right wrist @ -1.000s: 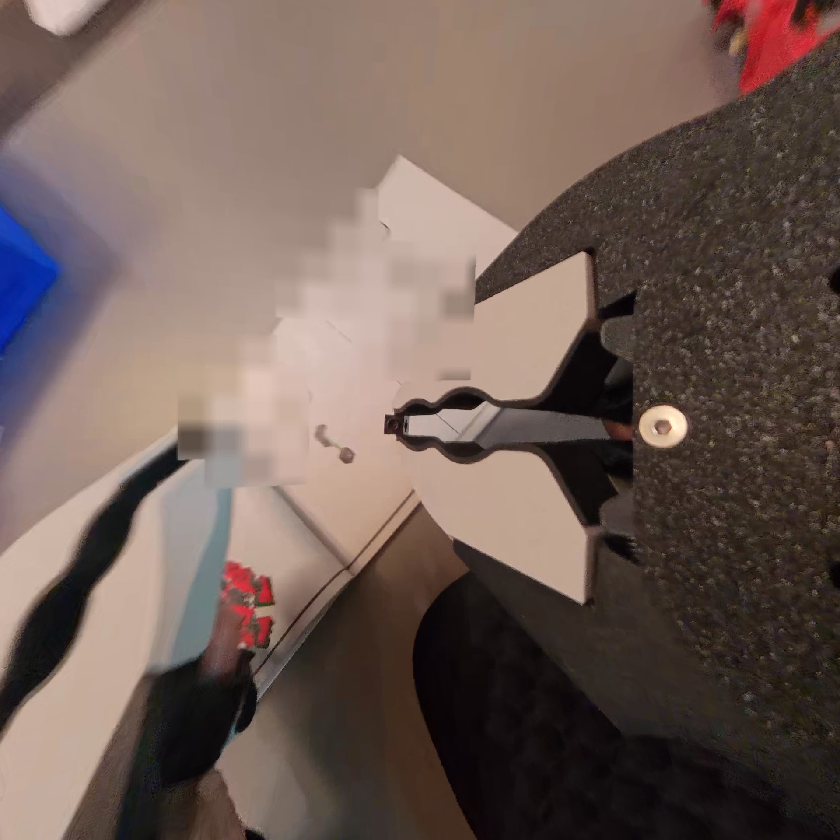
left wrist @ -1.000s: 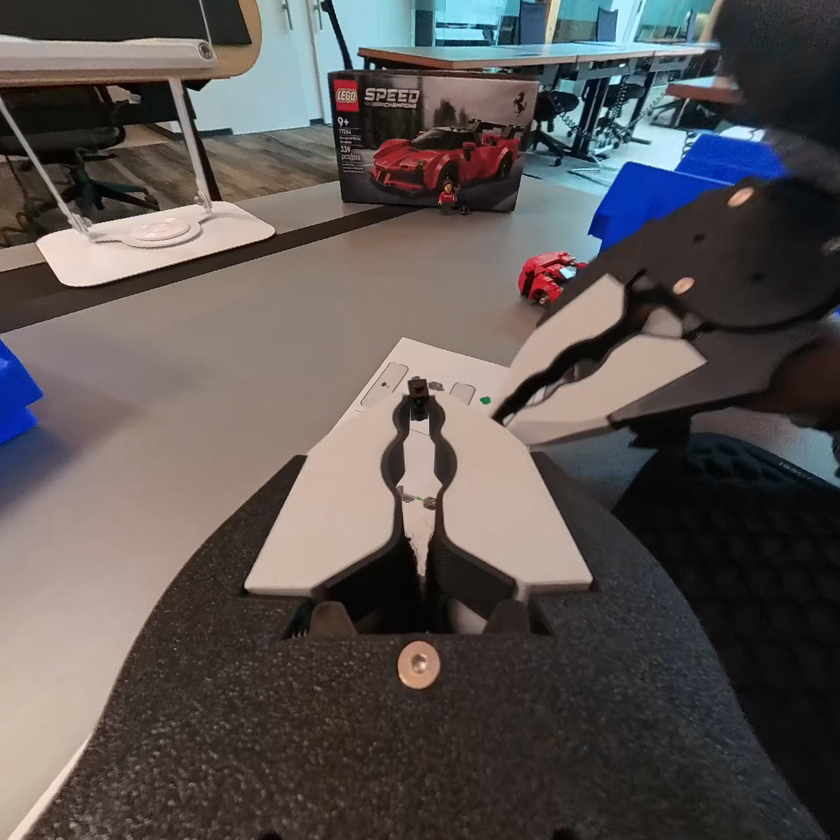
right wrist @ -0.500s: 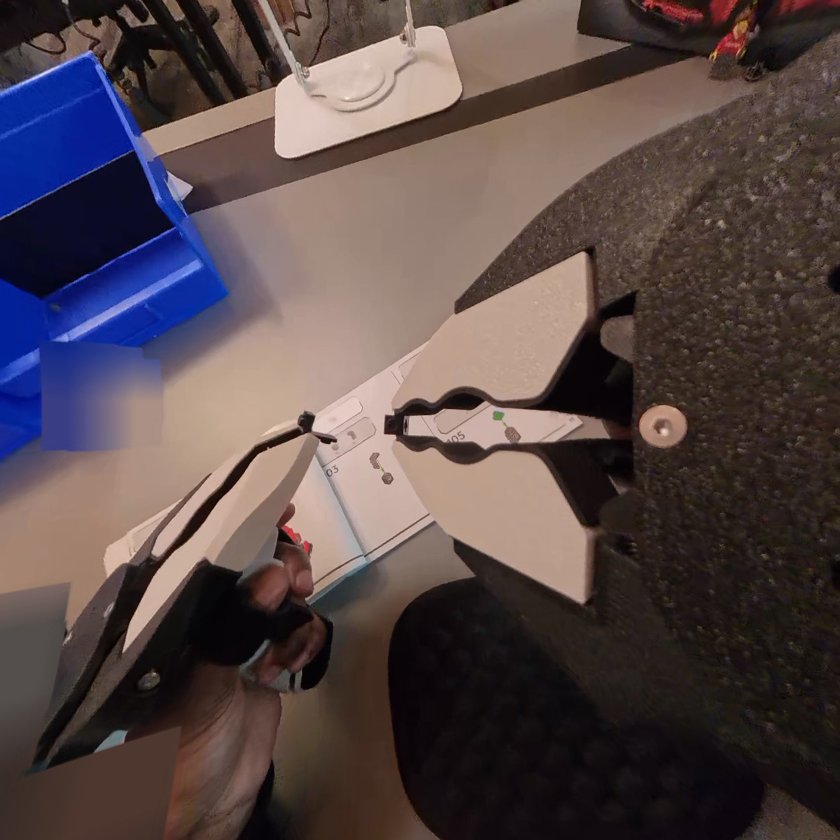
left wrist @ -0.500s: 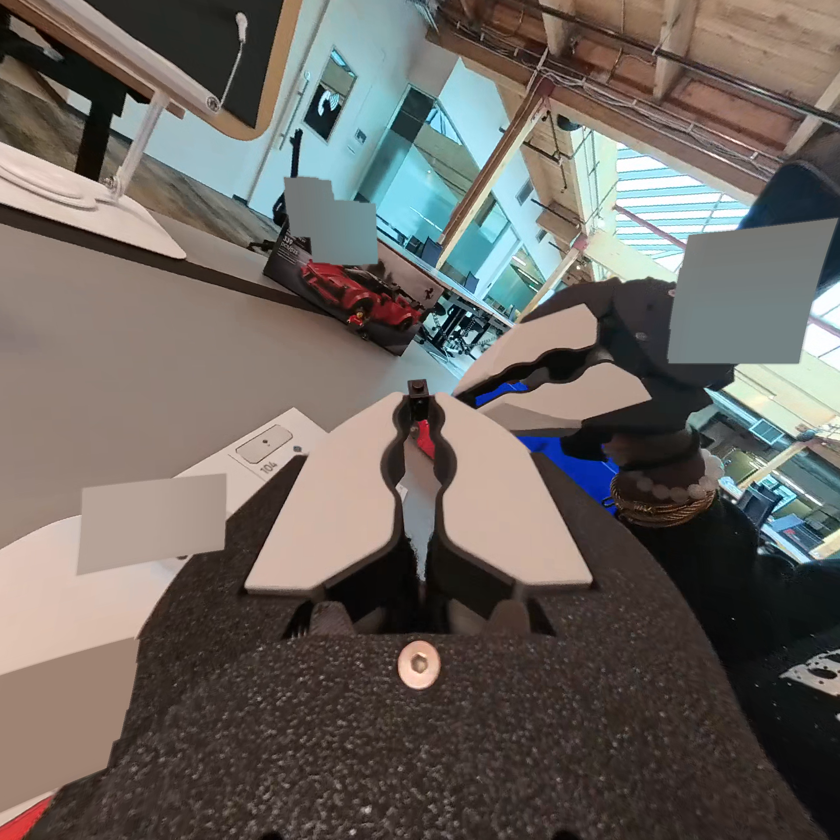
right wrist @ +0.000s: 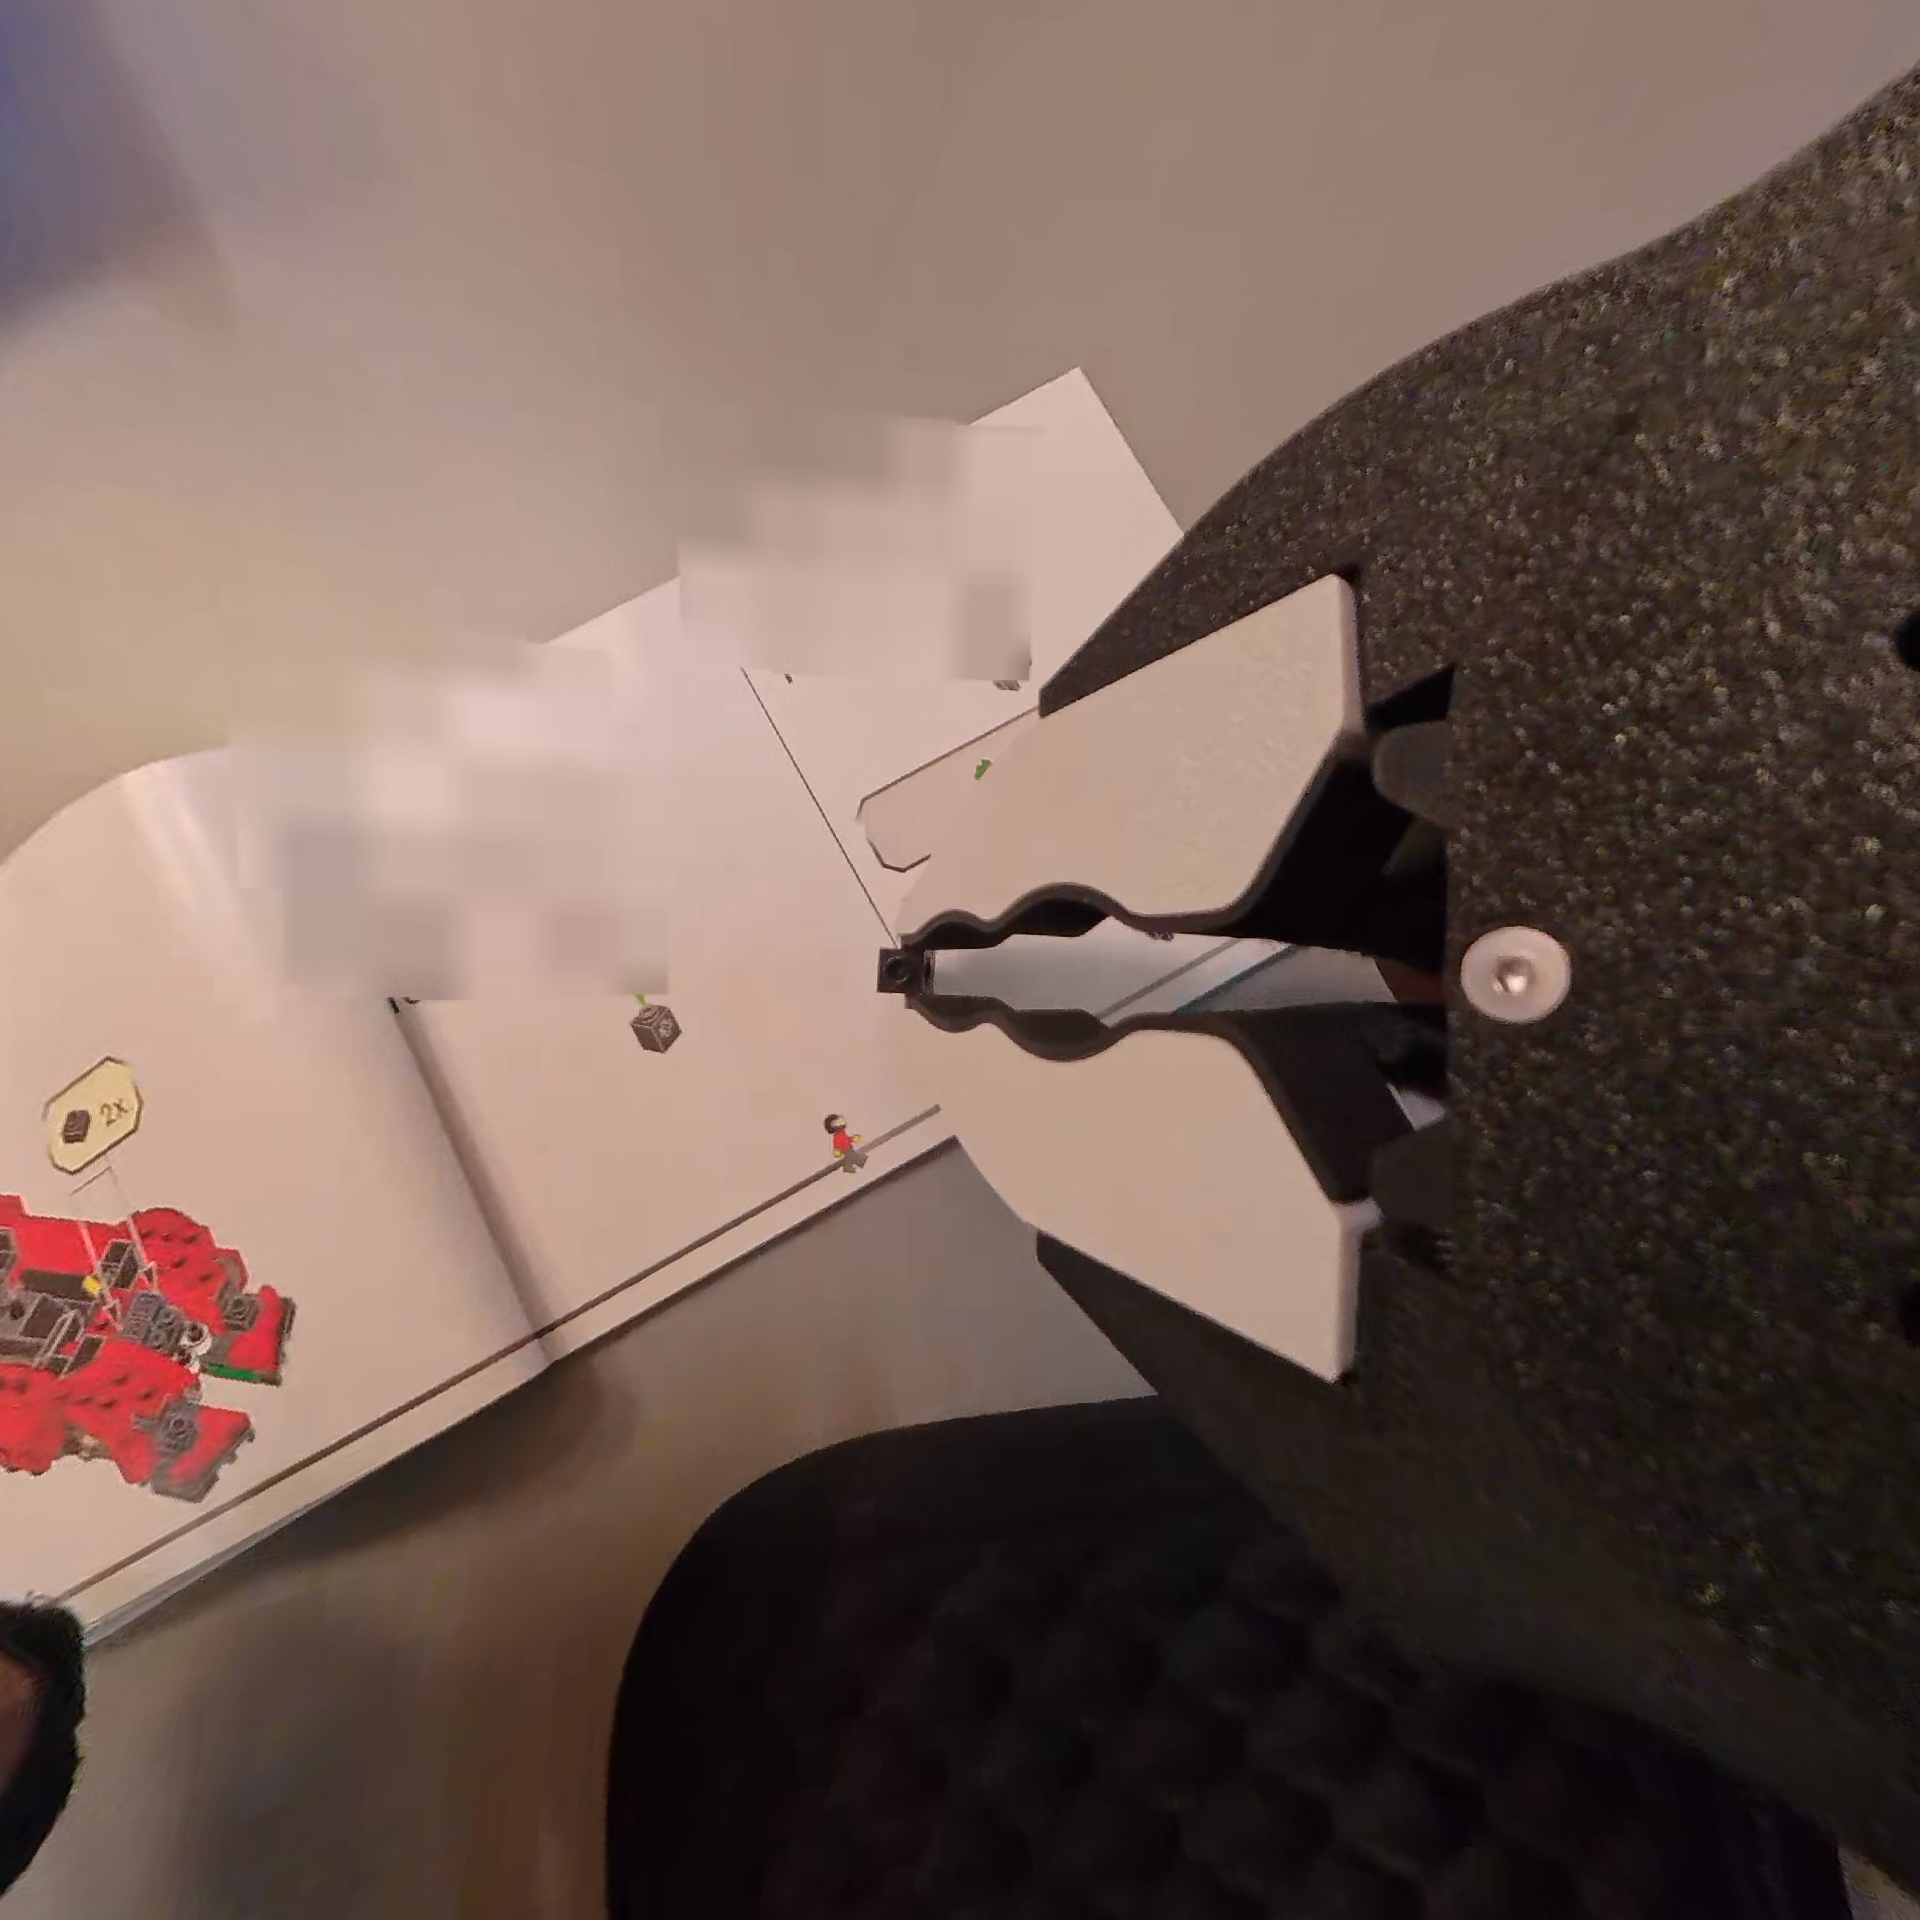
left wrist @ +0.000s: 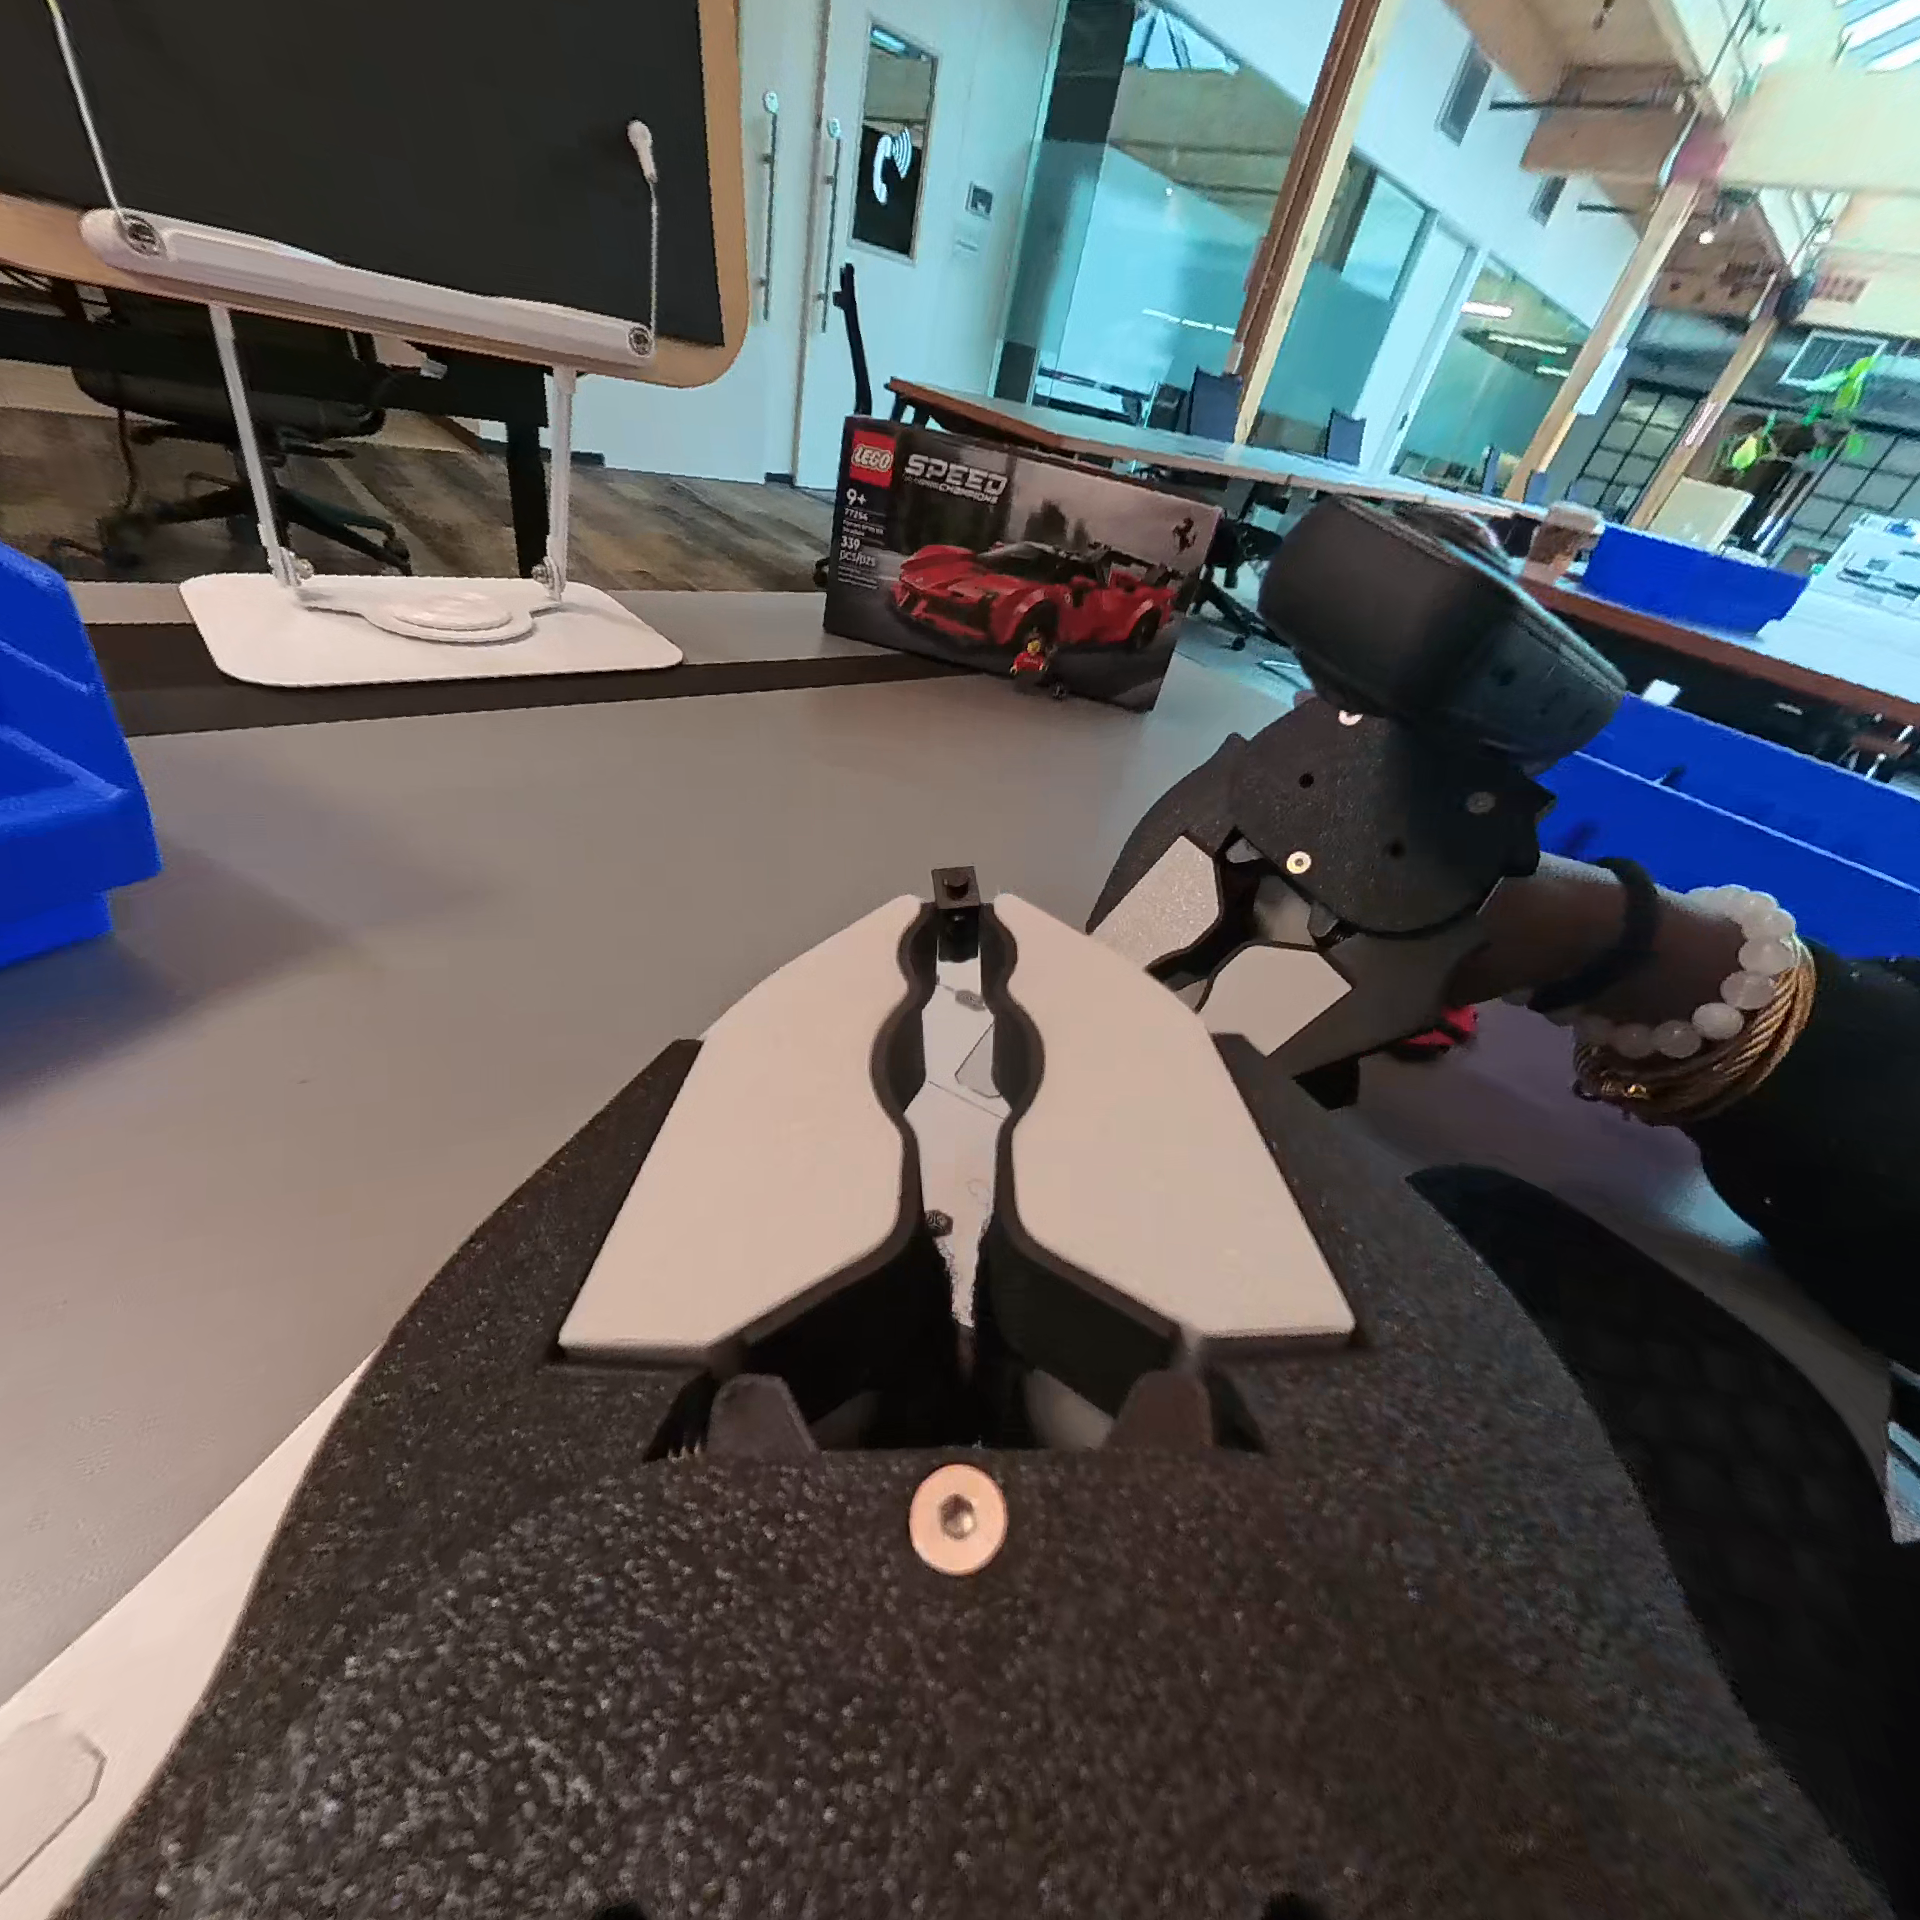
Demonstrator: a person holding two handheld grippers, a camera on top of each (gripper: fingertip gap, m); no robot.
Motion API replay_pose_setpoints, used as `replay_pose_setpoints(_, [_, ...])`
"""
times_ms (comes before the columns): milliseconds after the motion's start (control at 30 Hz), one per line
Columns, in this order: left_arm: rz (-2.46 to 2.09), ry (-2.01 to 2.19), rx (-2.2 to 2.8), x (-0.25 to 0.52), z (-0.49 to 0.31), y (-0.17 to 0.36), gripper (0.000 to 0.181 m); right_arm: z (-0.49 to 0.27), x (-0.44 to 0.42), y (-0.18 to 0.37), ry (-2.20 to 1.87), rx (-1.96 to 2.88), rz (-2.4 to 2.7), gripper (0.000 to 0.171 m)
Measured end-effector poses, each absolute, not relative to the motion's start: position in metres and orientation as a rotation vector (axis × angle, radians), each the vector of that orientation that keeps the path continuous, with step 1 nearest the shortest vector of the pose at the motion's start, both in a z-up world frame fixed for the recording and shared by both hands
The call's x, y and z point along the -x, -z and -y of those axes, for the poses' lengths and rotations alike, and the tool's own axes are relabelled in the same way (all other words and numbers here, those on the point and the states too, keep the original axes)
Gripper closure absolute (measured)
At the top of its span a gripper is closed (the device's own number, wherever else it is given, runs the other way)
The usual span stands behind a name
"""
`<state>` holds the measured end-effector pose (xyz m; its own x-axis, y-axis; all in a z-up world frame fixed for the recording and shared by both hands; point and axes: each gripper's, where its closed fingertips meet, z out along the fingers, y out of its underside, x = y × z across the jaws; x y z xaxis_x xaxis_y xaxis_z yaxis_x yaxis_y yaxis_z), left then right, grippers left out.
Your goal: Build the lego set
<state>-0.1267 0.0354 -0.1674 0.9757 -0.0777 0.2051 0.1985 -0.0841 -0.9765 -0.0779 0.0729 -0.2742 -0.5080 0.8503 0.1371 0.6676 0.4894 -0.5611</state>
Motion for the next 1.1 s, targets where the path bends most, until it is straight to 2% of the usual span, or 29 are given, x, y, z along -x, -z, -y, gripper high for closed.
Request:
replay_pose_setpoints(267, [0.055,0.207,1.677,0.123,-0.04,0.176,0.174,-0.072,0.079,0.28,-0.725,1.327,2.32,0.162])
replay_pose_setpoints(533, [0.052,0.203,1.683,0.124,-0.041,0.18,0.174,-0.076,0.072,0.276,-0.859,1.478,2.212,0.146])
replay_pose_setpoints(767, [0.052,0.214,1.687,0.123,-0.044,0.183,0.174,-0.069,0.065,0.278,-0.948,1.807,1.856,0.155])
replay_pose_setpoints(1000, [0.034,0.21,1.68,0.122,-0.044,0.181,0.174,-0.075,0.075,0.278,-0.917,1.789,1.788,0.156])
replay_pose_setpoints(1100, [0.039,0.209,1.67,0.123,-0.042,0.18,0.174,-0.073,0.078,0.279,-0.884,1.733,1.845,0.163])
